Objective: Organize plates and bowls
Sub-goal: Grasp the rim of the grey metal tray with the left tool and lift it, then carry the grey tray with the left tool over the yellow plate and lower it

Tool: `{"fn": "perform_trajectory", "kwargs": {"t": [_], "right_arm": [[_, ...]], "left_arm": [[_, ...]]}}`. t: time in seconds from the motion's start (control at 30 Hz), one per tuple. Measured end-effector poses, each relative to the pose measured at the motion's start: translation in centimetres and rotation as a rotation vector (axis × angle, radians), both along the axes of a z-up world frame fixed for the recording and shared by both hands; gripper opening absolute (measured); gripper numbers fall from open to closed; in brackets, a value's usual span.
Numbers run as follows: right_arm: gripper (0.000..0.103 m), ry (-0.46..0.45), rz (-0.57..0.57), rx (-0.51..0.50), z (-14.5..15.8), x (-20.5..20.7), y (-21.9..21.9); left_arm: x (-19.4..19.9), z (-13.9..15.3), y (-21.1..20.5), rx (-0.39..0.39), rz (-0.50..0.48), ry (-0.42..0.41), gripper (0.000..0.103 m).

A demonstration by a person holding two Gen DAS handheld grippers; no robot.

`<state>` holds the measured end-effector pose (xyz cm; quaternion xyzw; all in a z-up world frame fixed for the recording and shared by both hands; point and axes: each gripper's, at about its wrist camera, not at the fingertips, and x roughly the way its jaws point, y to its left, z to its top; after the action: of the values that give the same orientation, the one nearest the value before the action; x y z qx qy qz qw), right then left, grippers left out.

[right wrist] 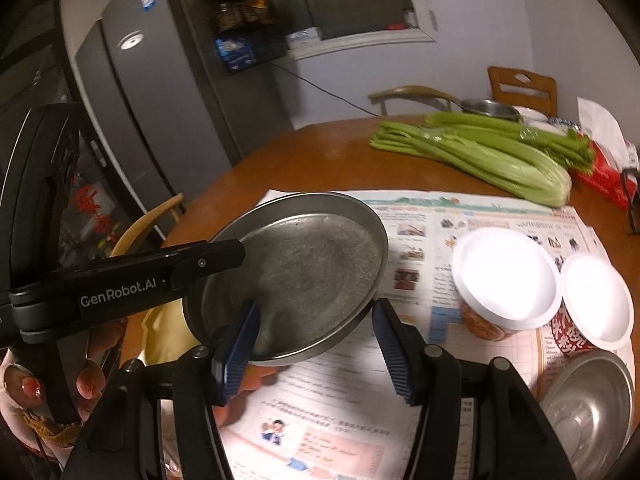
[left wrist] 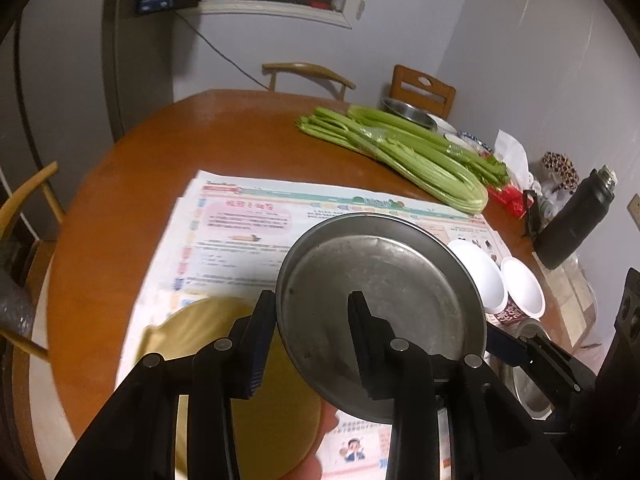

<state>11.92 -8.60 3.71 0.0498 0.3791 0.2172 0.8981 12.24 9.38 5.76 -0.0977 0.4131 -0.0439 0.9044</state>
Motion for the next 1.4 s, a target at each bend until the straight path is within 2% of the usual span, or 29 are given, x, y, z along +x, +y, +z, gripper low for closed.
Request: {"fn": "perform_trajectory", "kwargs": {"t": [0.3,0.53,1.03,1.4], "right_arm": [[0.058,-0.059,0.081,-0.035,2.2,-2.5,2.6],[0.058,-0.082,0.125,-0.073,2.4,-3.7,4.2],[0.058,-0.017,0.204,-0.145,-1.3,-2.9,7.2],[0.058,0.019,0.223,-0.168,-3.4,-2.7,8.0]], "left_arm": [[-4.1,1.5,2.2,-0.005,0.075,-0.041,0.038],[-6.3,0.0,3.1,-0.003,0.127,-0.038,0.039],[-7.5,-4.0,4.7,0.005,0.205,0.004,0.039],[-7.5,-5.4,4.7,0.051,0.235,0.012,0.039]]}}
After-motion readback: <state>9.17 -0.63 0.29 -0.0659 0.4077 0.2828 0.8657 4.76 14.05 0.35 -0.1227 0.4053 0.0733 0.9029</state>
